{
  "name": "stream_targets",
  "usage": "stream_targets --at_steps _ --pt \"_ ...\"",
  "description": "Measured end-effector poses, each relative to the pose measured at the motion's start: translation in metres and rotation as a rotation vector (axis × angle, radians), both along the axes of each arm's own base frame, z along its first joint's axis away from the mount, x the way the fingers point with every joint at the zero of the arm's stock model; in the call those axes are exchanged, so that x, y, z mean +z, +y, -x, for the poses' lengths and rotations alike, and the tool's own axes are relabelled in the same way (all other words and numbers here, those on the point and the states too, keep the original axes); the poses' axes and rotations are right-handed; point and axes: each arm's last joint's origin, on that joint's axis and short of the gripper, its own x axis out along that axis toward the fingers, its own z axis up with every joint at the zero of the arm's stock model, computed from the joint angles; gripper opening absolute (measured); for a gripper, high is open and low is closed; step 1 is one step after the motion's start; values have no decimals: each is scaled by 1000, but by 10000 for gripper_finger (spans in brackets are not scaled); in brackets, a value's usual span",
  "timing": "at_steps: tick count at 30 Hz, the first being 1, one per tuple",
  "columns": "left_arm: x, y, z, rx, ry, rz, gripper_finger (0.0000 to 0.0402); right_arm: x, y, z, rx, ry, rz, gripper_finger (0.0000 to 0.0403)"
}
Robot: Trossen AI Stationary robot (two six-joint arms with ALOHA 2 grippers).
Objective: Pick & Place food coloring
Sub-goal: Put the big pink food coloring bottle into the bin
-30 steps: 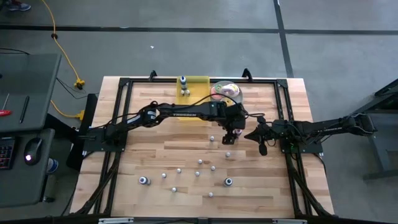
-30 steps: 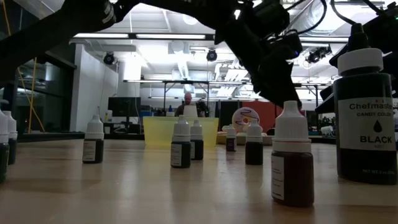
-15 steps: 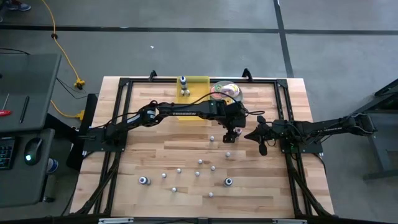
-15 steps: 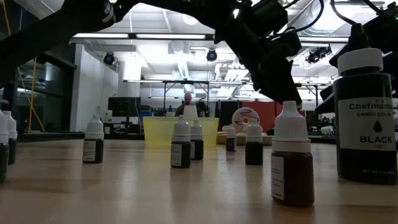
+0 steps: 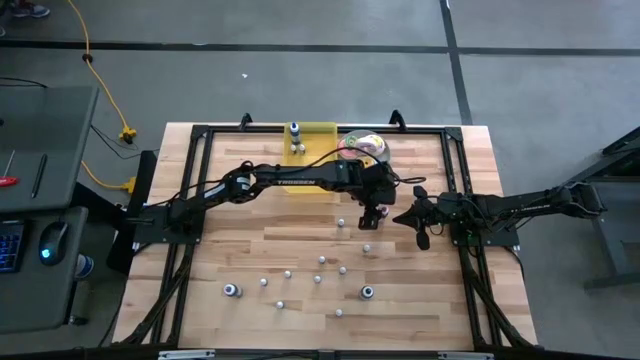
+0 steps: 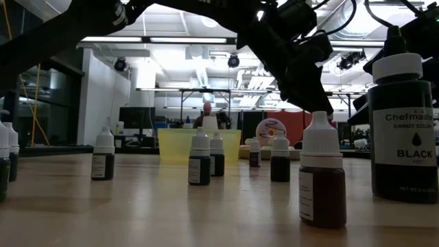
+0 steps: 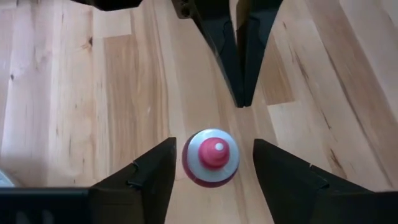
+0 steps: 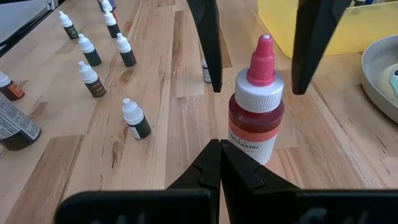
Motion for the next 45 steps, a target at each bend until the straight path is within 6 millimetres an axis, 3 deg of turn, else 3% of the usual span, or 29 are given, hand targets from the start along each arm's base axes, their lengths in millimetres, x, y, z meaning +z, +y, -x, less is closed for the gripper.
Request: stream_targets --at_steps 27,38,45 --pt "-5 0 -1 16 15 15 183 0 0 0 0 0 0 0" --pt "-6 0 -2 36 11 32 100 0 0 0 0 0 0 0" --pt "-6 1 -2 65 13 1 99 0 0 0 0 0 0 0"
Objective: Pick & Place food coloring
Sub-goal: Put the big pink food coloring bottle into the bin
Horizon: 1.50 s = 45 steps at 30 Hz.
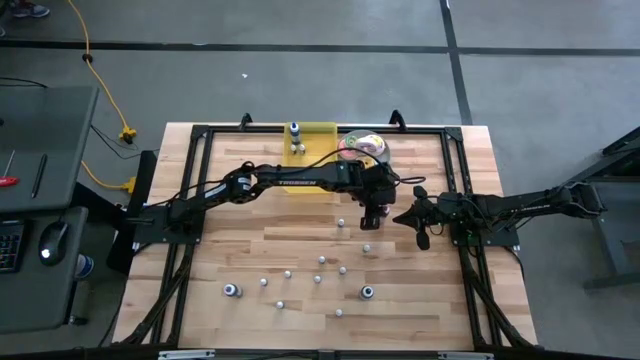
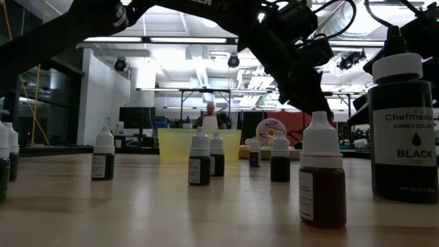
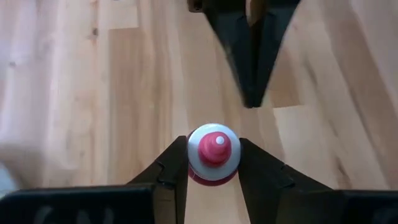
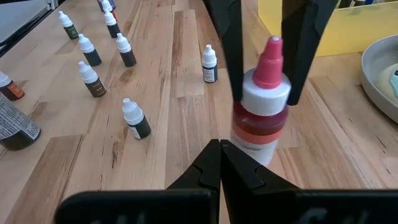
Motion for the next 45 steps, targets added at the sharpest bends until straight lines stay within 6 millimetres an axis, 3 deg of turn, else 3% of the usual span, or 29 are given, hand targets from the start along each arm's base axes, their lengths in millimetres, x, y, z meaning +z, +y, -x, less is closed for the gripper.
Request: stream_targets --at_steps 9,25,30,45 --pt "9 5 7 21 20 -13 99 0 0 0 0 1 0 0" --pt "90 1 44 39 -37 -72 99 0 0 0 0 0 0 0" --pt "108 10 58 175 -22 -44 99 0 0 0 0 0 0 0" --pt "136 69 115 796 101 9 99 0 0 0 0 1 0 0"
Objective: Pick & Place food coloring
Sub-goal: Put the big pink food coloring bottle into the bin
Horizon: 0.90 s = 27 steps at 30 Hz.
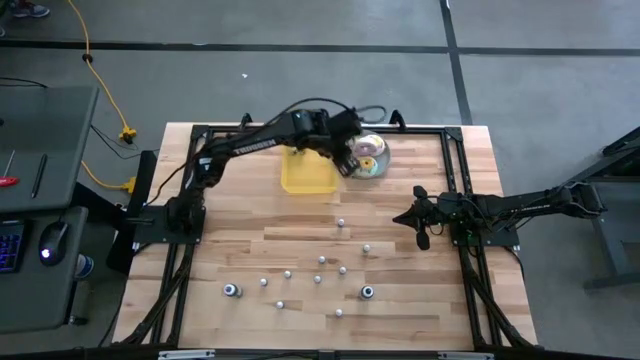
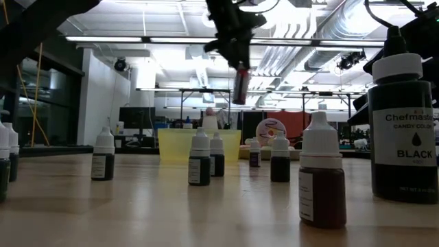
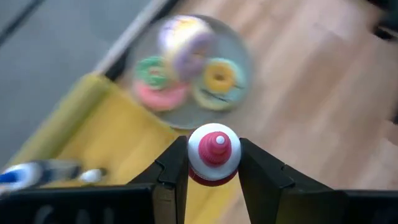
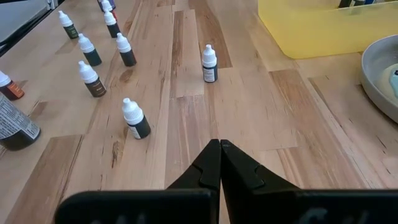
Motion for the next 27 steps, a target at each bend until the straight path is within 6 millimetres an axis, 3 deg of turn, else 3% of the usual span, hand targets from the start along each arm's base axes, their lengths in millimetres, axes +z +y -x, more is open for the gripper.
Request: stream_targets --at_steps 11,18,27 --pt "4 57 24 288 -35 -61 99 0 0 0 0 0 0 0" --pt "-21 90 27 412 -67 -29 99 0 0 0 0 0 0 0" --pt "-62 113 30 596 -121 43 99 0 0 0 0 -1 0 0"
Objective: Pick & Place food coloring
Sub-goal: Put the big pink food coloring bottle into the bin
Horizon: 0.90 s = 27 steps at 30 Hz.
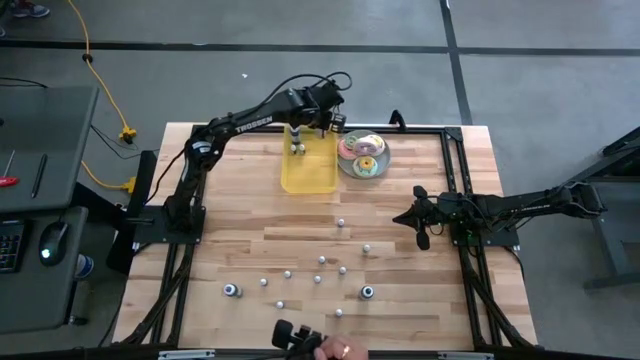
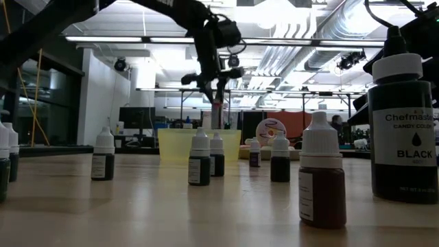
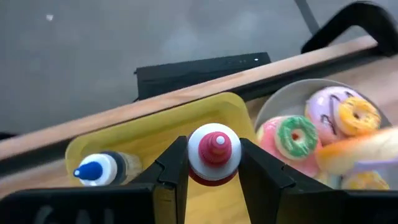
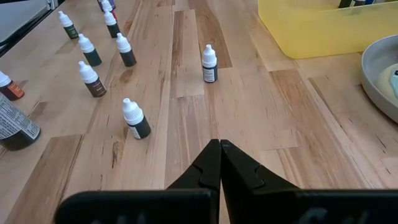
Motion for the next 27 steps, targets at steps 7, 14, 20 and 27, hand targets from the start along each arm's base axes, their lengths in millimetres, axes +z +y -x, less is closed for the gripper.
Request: stream_targets --at_steps 7,14,20,27 --pt "-24 5 2 101 9 -31 99 0 0 0 0 0 0 0" --pt "-35 6 4 210 27 -92 99 0 0 0 0 0 0 0" --pt "-43 7 4 228 24 -110 99 0 0 0 0 1 0 0" --pt "-57 6 6 239 38 -92 99 0 0 0 0 0 0 0"
